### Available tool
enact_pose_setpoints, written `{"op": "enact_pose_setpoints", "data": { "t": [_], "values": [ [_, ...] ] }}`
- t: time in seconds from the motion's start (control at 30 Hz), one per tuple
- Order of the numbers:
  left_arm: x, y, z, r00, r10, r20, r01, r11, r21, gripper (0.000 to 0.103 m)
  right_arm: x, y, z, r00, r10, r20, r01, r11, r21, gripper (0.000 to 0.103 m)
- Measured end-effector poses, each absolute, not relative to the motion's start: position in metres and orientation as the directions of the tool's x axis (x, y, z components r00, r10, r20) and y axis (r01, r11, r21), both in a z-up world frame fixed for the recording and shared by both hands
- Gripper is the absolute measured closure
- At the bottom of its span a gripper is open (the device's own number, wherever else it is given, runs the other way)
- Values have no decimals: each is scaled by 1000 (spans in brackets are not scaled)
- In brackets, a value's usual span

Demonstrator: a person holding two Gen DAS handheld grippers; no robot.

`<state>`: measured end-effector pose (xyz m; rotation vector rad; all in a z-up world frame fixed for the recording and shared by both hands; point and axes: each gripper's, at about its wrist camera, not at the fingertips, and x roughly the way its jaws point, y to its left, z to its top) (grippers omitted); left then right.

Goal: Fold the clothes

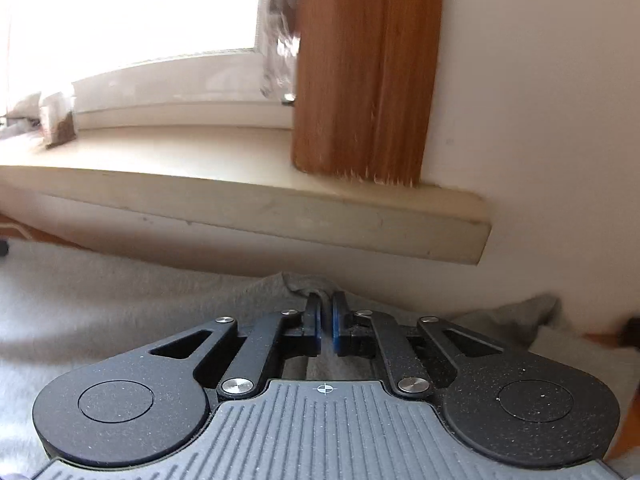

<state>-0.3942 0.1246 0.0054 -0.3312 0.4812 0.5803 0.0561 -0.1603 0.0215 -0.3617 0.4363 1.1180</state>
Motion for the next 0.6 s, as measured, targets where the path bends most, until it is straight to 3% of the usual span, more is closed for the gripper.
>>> {"op": "enact_pose_setpoints", "data": {
  "t": [0.17, 0.6],
  "values": [
    [-394, 120, 10, 738, 445, -506, -586, 796, -155, 95, 58, -165, 15, 382, 765, -519, -916, 388, -101, 98],
    [-404, 35, 77, 783, 496, -376, -550, 834, -45, 95, 21, -231, 57, 442, 808, -389, -895, 428, -128, 99]
  ]
}}
